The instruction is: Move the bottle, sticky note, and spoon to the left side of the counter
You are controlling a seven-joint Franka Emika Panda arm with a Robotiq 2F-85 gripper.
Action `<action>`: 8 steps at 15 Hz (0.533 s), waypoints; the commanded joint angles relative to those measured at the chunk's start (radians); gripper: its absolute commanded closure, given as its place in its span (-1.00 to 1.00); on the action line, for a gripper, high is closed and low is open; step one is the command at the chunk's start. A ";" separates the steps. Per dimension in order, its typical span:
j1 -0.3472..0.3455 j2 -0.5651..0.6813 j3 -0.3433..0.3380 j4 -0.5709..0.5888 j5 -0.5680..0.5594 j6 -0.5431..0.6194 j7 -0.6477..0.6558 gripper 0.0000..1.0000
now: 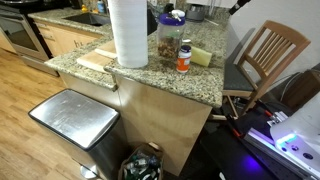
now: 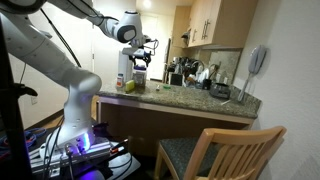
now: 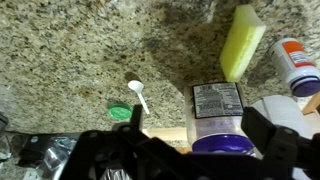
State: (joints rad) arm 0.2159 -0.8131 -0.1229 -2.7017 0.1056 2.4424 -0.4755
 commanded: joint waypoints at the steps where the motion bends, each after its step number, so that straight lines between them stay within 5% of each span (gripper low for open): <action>1: -0.036 0.190 0.002 0.037 -0.089 0.162 0.010 -1.00; 8: 0.032 0.484 -0.041 0.213 -0.022 0.265 -0.005 -1.00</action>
State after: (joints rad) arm 0.2175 -0.4444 -0.1449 -2.5909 0.0310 2.6932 -0.4658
